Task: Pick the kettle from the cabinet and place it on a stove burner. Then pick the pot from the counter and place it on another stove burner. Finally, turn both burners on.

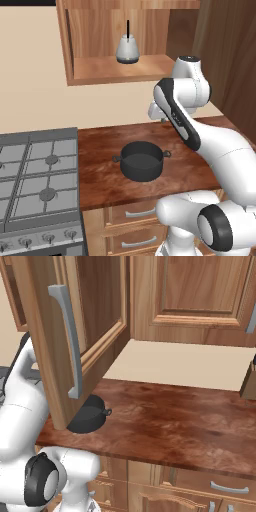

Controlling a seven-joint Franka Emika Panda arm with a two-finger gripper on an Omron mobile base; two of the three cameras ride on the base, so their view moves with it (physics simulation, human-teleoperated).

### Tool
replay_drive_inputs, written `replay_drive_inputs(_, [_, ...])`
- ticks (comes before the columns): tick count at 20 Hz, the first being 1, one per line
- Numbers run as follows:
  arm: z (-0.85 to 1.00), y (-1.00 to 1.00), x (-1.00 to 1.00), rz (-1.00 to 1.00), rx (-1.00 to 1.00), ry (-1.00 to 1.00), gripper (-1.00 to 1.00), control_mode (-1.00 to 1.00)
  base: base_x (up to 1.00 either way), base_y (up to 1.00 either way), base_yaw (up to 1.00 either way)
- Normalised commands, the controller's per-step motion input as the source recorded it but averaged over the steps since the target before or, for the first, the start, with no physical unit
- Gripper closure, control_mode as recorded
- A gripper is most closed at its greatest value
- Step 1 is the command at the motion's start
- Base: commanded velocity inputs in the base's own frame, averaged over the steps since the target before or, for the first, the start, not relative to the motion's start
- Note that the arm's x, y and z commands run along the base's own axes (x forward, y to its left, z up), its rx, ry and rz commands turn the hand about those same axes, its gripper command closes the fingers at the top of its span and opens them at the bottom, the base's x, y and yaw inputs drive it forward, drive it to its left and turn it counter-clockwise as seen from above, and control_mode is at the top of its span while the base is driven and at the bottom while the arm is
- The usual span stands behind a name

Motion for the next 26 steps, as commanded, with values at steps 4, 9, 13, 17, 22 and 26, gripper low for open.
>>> replay_drive_inputs(4, [0.00,0.00,-0.05,0.00,0.00,0.00,-1.00,-1.00,0.00,0.00,0.00])
replay_drive_inputs(9, [0.00,0.00,-0.16,0.00,0.00,-0.04,-1.00,-1.00,0.00,0.00,0.00])
replay_drive_inputs(13, [0.00,0.07,-0.09,0.00,-0.01,-0.05,-1.00,-1.00,0.00,0.00,0.00])
replay_drive_inputs(17, [0.00,0.21,-0.08,0.00,-0.04,-0.10,-1.00,-1.00,0.00,0.00,0.00])
replay_drive_inputs(22, [0.03,0.29,-0.01,0.00,-0.03,-0.10,-1.00,-1.00,0.00,0.00,0.00])
replay_drive_inputs(26, [0.09,0.21,0.00,0.00,-0.03,-0.12,-1.00,-1.00,0.00,0.00,0.00])
